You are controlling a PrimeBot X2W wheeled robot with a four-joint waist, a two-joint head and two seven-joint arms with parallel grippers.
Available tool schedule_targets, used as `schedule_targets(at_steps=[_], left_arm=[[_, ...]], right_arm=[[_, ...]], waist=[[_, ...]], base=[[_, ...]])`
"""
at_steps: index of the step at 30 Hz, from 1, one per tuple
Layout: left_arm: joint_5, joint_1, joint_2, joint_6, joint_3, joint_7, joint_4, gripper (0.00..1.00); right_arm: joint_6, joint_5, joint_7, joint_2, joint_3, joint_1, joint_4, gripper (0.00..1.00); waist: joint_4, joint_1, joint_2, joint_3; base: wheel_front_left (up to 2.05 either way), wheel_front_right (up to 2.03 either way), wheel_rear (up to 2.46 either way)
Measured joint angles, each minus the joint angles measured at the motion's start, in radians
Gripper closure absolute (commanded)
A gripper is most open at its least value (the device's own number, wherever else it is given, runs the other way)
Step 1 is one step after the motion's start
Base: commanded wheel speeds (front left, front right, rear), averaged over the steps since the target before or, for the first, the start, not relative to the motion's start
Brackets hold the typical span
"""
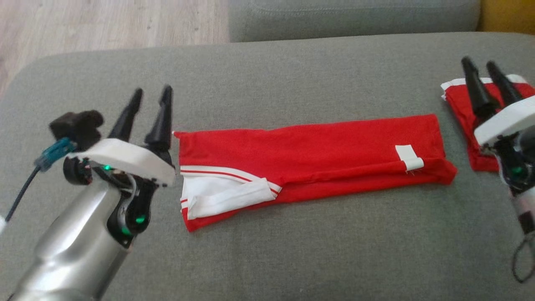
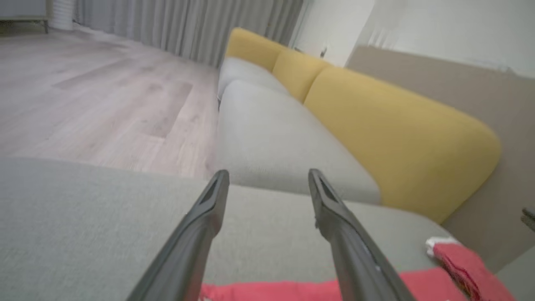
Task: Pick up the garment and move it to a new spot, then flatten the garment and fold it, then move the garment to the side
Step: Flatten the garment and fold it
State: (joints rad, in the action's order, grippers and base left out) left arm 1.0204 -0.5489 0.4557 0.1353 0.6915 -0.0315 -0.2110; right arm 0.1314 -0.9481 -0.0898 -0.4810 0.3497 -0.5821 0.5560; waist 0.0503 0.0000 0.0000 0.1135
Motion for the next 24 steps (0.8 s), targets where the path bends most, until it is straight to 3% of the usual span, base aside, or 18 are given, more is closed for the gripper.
schedule_targets(at_steps=[8, 12, 14, 24], left_arm=[[-0.028, 0.074, -0.057, 0.042, -0.083, -0.203, -0.054, 0.0], [-0.117, 0.153, -0.103, 0.051, -0.104, -0.218, -0.068, 0.0], [-0.227, 0.213, -0.149, 0.049, -0.164, -0.22, -0.051, 0.0], [-0.447, 0.413, -0.305, -0.044, -0.351, -0.221, -0.057, 0.0]], right_arm=[[0.0, 0.175, 0.272, 0.18, -0.081, 0.067, -0.029, 0.0], [0.0, 0.248, 0.315, 0.261, -0.124, 0.16, -0.042, 0.0], [0.0, 0.295, 0.329, 0.318, -0.158, 0.231, -0.054, 0.0], [0.0, 0.398, 0.338, 0.399, -0.215, 0.376, -0.072, 0.0]], waist=[[-0.016, -0.0001, 0.0, -0.04], [-0.021, -0.0001, 0.0, -0.052], [-0.025, -0.0001, 0.0, -0.057], [-0.029, -0.0001, 0.0, -0.06]], base=[[0.0, 0.0, 0.0], [0.0, 0.0, 0.0], [0.0, 0.0, 0.0], [0.0, 0.0, 0.0]])
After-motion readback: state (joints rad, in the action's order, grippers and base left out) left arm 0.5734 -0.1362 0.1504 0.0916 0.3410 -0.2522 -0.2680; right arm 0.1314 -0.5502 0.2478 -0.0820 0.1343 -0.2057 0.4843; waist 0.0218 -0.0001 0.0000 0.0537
